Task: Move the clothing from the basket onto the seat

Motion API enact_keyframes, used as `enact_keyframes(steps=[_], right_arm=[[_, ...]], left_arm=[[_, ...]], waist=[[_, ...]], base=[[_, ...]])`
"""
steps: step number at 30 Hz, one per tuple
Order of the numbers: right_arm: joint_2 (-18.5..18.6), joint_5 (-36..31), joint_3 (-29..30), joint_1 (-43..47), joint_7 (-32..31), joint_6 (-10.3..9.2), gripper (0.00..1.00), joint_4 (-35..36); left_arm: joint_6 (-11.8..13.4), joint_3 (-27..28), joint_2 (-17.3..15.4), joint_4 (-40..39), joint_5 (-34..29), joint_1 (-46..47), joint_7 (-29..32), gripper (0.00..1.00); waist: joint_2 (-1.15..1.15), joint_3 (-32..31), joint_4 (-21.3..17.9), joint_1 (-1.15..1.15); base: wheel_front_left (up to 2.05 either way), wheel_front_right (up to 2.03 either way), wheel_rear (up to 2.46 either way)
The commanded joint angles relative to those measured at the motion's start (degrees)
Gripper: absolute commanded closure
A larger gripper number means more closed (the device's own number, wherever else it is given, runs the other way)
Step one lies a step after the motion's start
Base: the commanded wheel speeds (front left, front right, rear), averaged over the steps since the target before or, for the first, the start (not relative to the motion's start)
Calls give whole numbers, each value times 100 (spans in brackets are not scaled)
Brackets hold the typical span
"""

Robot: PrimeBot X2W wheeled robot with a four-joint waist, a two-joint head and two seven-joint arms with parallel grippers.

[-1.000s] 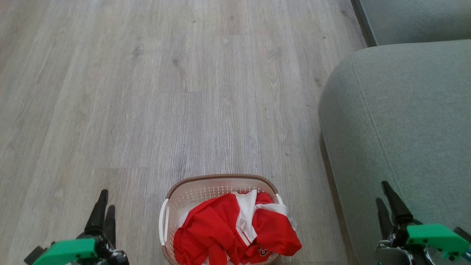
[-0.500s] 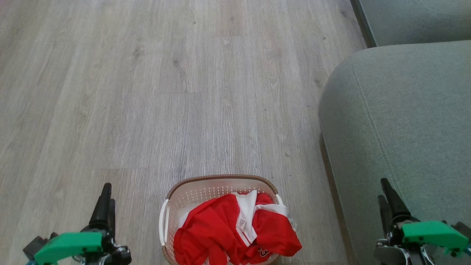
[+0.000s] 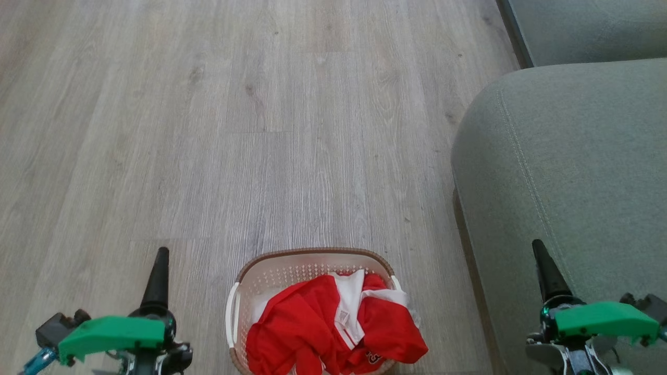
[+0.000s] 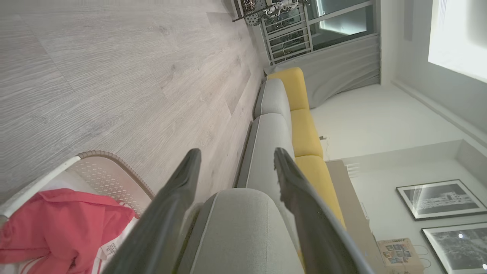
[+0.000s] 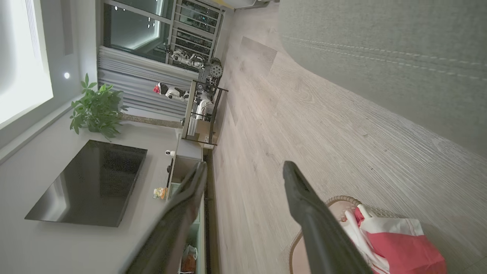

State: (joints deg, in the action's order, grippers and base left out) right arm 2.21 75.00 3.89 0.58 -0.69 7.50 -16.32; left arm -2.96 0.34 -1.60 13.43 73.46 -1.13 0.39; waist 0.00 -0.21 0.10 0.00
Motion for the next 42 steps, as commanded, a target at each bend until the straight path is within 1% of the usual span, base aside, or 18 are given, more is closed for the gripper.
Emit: enact_keyframes(steps=[1, 9, 14, 16, 17, 18, 30, 42], right_arm=[[41, -197, -66, -256, 82, 0, 0, 260], [44, -976, -211, -235, 216, 0, 0, 420], [45, -1364, -275, -212, 301, 0, 0, 470], [45, -1434, -287, -208, 318, 0, 0, 480], [46, -1571, -307, -198, 352, 0, 0, 495], [46, -1571, -307, -198, 352, 0, 0, 495], [49, -2398, -466, -186, 555, -1, 0, 542], [53, -3243, -540, -188, 774, -1, 0, 656]], left_arm=[[23, 2, -66, -258, -222, 193, -64, 0], [128, -101, -72, -434, -1143, 148, -197, 0], [198, -162, -77, -524, -1692, 93, -281, 0], [210, -174, -81, -540, -1795, 81, -298, 0], [243, -192, -89, -573, -1984, 57, -331, 0], [243, -192, -89, -573, -1984, 57, -331, 0], [457, -375, -174, -754, -2978, -78, -533, 0], [748, -564, -294, -949, -3914, -166, -750, 0]], waist=[[0, 0, 2, 0], [0, -11, 3, 0], [0, -24, 0, 0], [0, -28, -1, 0], [0, -33, -4, 0], [0, -33, -4, 0], [0, -60, 1, 0], [0, -65, 0, 0]], base=[[0, 0, 0], [0, 0, 0], [0, 0, 0], [0, 0, 0], [0, 0, 0], [0, 0, 0], [0, 0, 0], [0, 0, 0]])
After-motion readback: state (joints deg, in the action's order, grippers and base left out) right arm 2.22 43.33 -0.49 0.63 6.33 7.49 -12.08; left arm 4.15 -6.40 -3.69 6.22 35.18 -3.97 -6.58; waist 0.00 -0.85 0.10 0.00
